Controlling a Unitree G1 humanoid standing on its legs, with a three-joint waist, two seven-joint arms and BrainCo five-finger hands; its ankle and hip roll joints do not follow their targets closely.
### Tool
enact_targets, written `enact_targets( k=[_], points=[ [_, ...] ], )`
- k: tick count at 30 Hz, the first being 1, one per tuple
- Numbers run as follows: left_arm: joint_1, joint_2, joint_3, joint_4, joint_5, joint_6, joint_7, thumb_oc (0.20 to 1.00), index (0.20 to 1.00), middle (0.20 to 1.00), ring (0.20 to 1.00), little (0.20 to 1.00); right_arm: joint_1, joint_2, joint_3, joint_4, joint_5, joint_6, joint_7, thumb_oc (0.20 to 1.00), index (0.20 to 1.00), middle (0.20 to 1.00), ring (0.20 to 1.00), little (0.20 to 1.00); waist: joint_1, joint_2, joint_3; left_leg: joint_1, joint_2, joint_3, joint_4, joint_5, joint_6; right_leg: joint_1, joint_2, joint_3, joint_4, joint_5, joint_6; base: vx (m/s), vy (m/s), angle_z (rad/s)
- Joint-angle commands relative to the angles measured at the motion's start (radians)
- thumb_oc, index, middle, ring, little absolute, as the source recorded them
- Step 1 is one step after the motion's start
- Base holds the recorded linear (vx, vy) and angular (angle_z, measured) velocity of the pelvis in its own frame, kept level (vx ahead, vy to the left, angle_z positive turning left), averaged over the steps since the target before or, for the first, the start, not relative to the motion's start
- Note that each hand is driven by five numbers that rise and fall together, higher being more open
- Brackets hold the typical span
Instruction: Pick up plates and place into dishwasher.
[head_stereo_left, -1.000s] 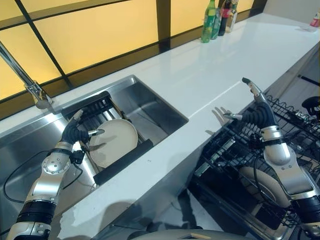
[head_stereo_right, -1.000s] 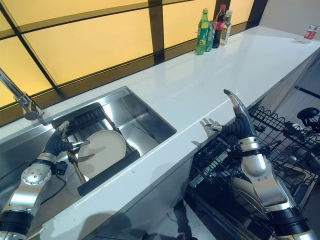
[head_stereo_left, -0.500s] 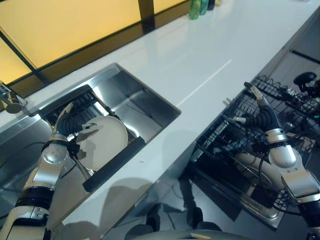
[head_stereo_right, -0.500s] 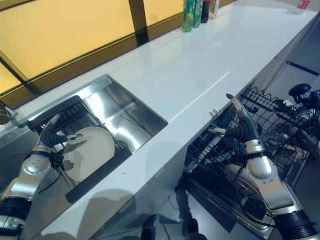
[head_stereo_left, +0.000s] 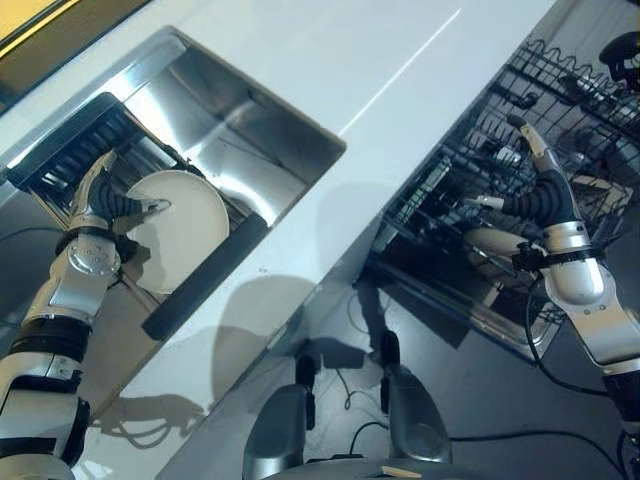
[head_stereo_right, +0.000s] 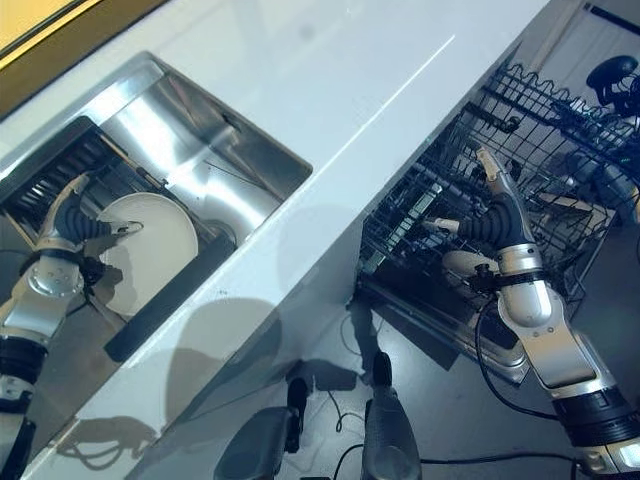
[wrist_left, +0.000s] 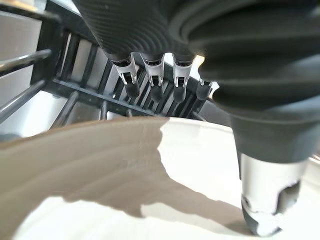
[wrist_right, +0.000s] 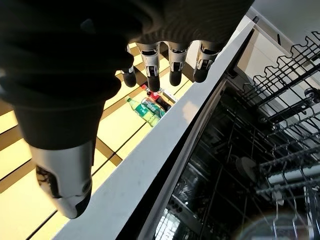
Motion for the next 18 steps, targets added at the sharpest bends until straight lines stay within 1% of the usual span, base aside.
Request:
enact_targets(
  k=[1,4,6,7,11,12,14,15,16,17,18],
  points=[
    [0.029,0.062,-0.079,0.046,-0.004,0.070,-0.171,1.000,1.000,1.000,1.000,1.000,-0.031,-0.066,-0.008,-0.078,0.021,-0.022,-0.032,1.000,1.000,1.000,1.000,1.000,-0.008,-0.035,-0.081,-0.109,0.035,-0.026,0.064,0.024,-0.078,0.014,-0.123,0.072,0.141,-0.090,0.158,0.02,0.056,-0.12],
    [0.038,0.077,-0.092,0.056,-0.035,0.093,-0.275,1.000,1.000,1.000,1.000,1.000,-0.026,-0.086,-0.012,-0.087,0.039,-0.007,-0.024,1.000,1.000,1.000,1.000,1.000,-0.007,-0.032,-0.081,-0.094,0.034,-0.023,0.061,0.024,-0.075,0.032,-0.126,0.067,0.139,-0.093,0.157,0.07,0.053,-0.04],
    [0.045,0.086,-0.099,0.062,-0.051,0.103,-0.341,1.000,1.000,1.000,1.000,1.000,-0.010,-0.092,-0.017,-0.092,0.045,-0.008,-0.021,1.000,1.000,1.000,1.000,1.000,-0.006,-0.029,-0.085,-0.083,0.034,-0.021,0.058,0.023,-0.073,0.047,-0.129,0.063,0.135,-0.095,0.157,0.10,0.040,0.05],
    [0.059,0.101,-0.099,0.058,-0.070,0.108,-0.399,1.000,1.000,1.000,1.000,1.000,0.005,-0.103,-0.025,-0.097,0.054,-0.010,-0.016,1.000,1.000,1.000,1.000,1.000,-0.005,-0.027,-0.090,-0.075,0.035,-0.019,0.057,0.023,-0.073,0.058,-0.129,0.060,0.130,-0.096,0.157,0.09,0.032,0.07],
    [0.092,0.135,-0.122,0.027,-0.110,0.143,-0.554,1.000,1.000,1.000,1.000,1.000,0.024,-0.124,-0.033,-0.103,0.071,-0.008,-0.010,1.000,1.000,1.000,1.000,1.000,0.001,-0.015,-0.099,-0.060,0.039,-0.016,0.052,0.025,-0.074,0.081,-0.132,0.049,0.123,-0.098,0.158,0.07,0.020,0.04],
    [0.095,0.138,-0.122,0.024,-0.114,0.143,-0.569,1.000,1.000,1.000,1.000,1.000,0.026,-0.125,-0.034,-0.104,0.073,-0.008,-0.010,1.000,1.000,1.000,1.000,1.000,0.001,-0.015,-0.099,-0.059,0.039,-0.016,0.051,0.025,-0.074,0.083,-0.132,0.048,0.122,-0.099,0.158,0.05,0.006,0.03],
    [0.127,0.166,-0.140,-0.034,-0.239,0.163,-0.749,1.000,1.000,1.000,1.000,1.000,0.037,-0.142,-0.038,-0.106,0.090,-0.007,-0.009,1.000,1.000,1.000,1.000,1.000,0.007,-0.006,-0.103,-0.047,0.045,-0.013,0.045,0.028,-0.077,0.099,-0.134,0.040,0.114,-0.099,0.158,0.05,-0.004,0.02],
    [0.134,0.168,-0.139,-0.044,-0.270,0.162,-0.790,1.000,1.000,1.000,1.000,1.000,0.040,-0.144,-0.040,-0.107,0.093,-0.007,-0.009,1.000,1.000,1.000,1.000,1.000,0.008,-0.005,-0.104,-0.045,0.046,-0.013,0.044,0.028,-0.077,0.101,-0.134,0.038,0.113,-0.099,0.158,0.06,-0.020,0.02],
    [0.147,0.169,-0.140,-0.079,-0.324,0.175,-0.867,1.000,1.000,1.000,1.000,1.000,0.051,-0.147,-0.043,-0.108,0.096,-0.010,-0.010,1.000,1.000,1.000,1.000,1.000,0.010,-0.002,-0.108,-0.040,0.050,-0.010,0.042,0.029,-0.077,0.107,-0.136,0.035,0.111,-0.099,0.158,0.07,-0.021,0.04],
    [0.158,0.175,-0.148,-0.115,-0.379,0.190,-0.919,1.000,1.000,1.000,1.000,1.000,0.057,-0.153,-0.041,-0.107,0.101,-0.013,-0.010,1.000,1.000,1.000,1.000,1.000,0.010,0.000,-0.110,-0.035,0.053,-0.009,0.041,0.028,-0.078,0.112,-0.136,0.034,0.110,-0.099,0.158,0.09,-0.019,0.04],
    [0.171,0.173,-0.154,-0.134,-0.433,0.190,-0.966,1.000,1.000,1.000,1.000,1.000,0.062,-0.154,-0.036,-0.102,0.103,-0.021,-0.009,1.000,1.000,1.000,1.000,1.000,0.010,0.003,-0.113,-0.030,0.056,-0.007,0.041,0.028,-0.080,0.118,-0.136,0.033,0.109,-0.099,0.158,0.08,-0.008,0.03]
  ],
)
